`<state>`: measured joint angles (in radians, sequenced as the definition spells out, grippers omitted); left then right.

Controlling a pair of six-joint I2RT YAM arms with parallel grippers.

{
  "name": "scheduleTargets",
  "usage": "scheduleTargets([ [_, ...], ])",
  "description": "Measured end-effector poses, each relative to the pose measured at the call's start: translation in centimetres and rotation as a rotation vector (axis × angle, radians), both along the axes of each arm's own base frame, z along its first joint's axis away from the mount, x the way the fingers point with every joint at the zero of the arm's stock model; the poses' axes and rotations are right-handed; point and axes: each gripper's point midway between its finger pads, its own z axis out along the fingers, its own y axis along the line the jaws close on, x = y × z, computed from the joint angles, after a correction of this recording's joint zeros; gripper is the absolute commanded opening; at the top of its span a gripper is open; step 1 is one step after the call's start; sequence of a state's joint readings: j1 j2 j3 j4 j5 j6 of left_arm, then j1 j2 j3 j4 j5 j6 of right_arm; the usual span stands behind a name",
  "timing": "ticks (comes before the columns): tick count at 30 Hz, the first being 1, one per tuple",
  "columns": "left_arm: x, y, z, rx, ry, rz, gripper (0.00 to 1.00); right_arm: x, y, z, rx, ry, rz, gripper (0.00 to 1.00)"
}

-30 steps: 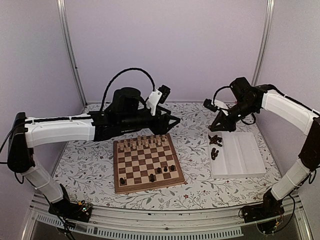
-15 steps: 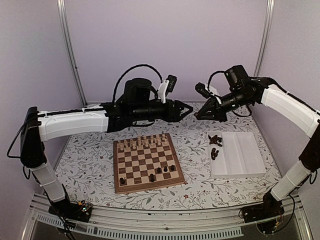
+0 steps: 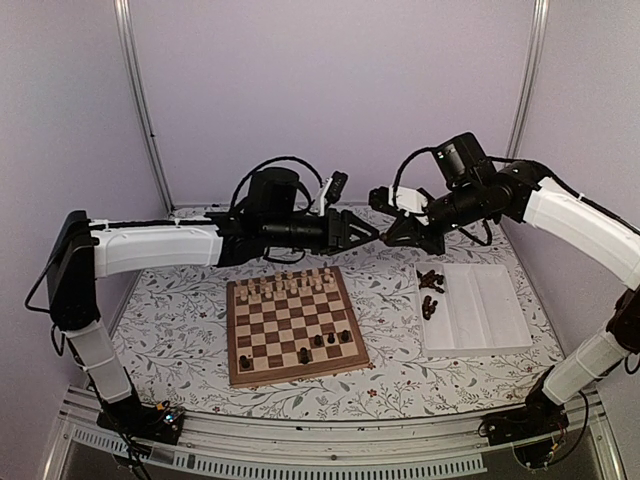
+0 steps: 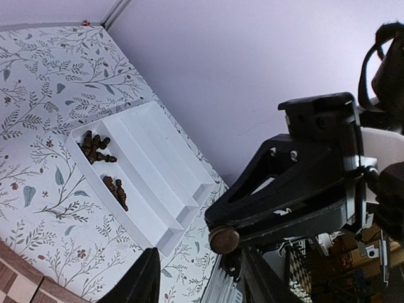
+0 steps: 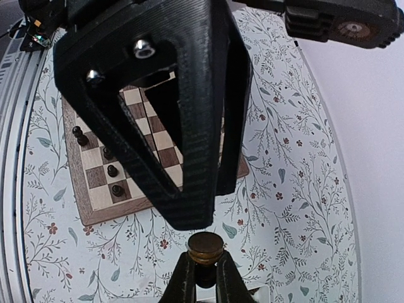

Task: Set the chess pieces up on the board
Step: Place the chess piece on the chessboard.

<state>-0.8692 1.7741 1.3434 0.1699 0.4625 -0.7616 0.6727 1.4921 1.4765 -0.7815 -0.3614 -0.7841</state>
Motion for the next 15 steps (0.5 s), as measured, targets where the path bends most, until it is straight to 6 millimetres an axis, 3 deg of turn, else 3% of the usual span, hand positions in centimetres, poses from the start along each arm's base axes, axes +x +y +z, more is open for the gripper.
scheduleTargets([
  [15, -1.3, -1.3, -0.7, -0.048, 0.067, -0.104, 0.3, -0.4, 0.6, -0.4, -0.066, -0.066, 0.004, 0.1],
])
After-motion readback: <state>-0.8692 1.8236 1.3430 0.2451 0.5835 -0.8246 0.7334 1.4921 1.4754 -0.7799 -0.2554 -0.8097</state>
